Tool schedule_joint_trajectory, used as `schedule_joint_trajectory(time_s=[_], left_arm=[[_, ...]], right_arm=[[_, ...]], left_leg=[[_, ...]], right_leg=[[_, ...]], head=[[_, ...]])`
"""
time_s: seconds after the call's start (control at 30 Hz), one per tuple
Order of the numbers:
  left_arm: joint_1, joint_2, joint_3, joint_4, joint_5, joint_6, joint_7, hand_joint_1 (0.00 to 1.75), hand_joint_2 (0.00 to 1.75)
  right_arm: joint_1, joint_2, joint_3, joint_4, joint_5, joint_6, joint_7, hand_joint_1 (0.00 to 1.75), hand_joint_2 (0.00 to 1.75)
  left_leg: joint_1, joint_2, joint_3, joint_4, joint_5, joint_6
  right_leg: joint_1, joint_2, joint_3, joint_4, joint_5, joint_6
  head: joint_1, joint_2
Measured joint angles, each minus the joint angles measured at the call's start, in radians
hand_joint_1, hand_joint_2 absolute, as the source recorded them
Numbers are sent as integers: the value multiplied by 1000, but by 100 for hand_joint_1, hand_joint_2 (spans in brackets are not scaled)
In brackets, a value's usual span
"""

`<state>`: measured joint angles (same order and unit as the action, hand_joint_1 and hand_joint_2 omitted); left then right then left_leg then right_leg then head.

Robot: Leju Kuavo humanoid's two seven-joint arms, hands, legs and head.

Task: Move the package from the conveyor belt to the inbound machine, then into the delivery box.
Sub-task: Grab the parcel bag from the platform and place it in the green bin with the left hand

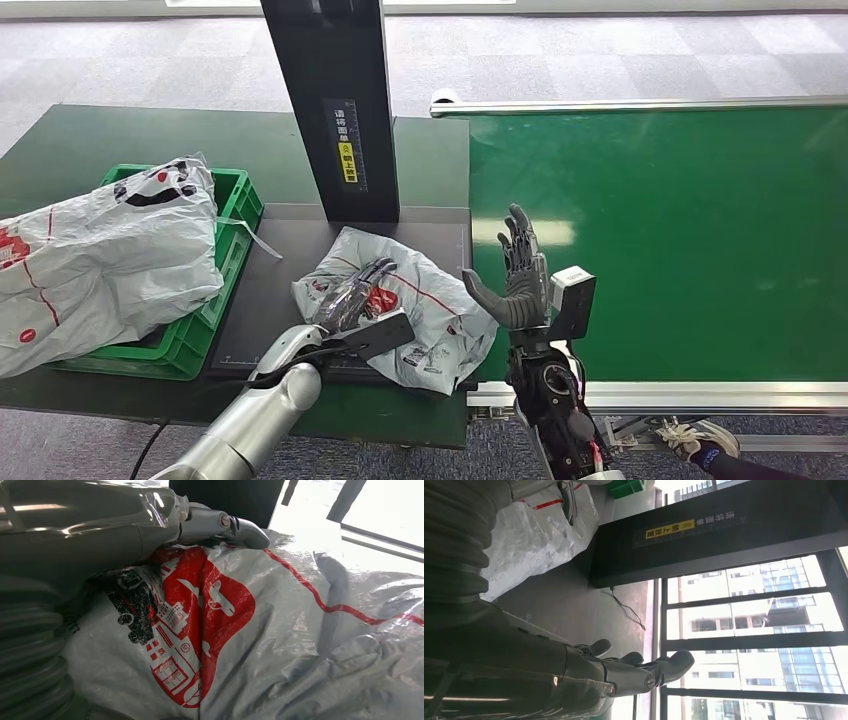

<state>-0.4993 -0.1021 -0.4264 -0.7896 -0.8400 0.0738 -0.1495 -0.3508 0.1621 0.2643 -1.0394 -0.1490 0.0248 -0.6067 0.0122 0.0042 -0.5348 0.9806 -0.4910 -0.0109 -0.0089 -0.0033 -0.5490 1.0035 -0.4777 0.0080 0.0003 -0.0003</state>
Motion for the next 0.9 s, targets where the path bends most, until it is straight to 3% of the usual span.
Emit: schedule_joint_trajectory(time_s=[0.13,0.2,0.27,0.3,0.37,0.9], left_arm=[[-9,-7,1,13,-29,-14,2,27,175],[-9,-10,4,16,-31,-6,-7,86,175],[-7,-11,6,17,-31,8,-16,157,175],[-6,-11,7,17,-30,19,-20,168,175],[-1,-12,14,17,-22,46,-33,175,175],[114,-33,132,-142,138,225,-204,175,175]], right_arm=[[3,0,-3,-2,3,0,1,0,175],[4,0,-4,-4,4,0,1,0,175],[6,0,-4,-7,5,0,1,0,175],[8,0,-5,-9,5,0,1,0,175],[11,0,-5,-12,5,0,1,0,175],[24,-1,-20,-22,4,2,-4,0,175]], left_leg=[[0,0,3,0,0,0],[0,0,4,0,0,0],[0,0,4,0,0,0],[0,0,4,0,0,0],[0,0,4,0,0,0],[0,0,-5,0,0,0]], right_leg=[[0,-1,3,0,0,0],[0,-1,4,0,0,0],[0,-1,4,0,0,0],[0,-1,4,0,0,0],[0,-1,4,0,0,0],[0,0,-6,0,0,0]], head=[[0,0],[0,0],[0,0],[0,0],[0,0],[0,0]])
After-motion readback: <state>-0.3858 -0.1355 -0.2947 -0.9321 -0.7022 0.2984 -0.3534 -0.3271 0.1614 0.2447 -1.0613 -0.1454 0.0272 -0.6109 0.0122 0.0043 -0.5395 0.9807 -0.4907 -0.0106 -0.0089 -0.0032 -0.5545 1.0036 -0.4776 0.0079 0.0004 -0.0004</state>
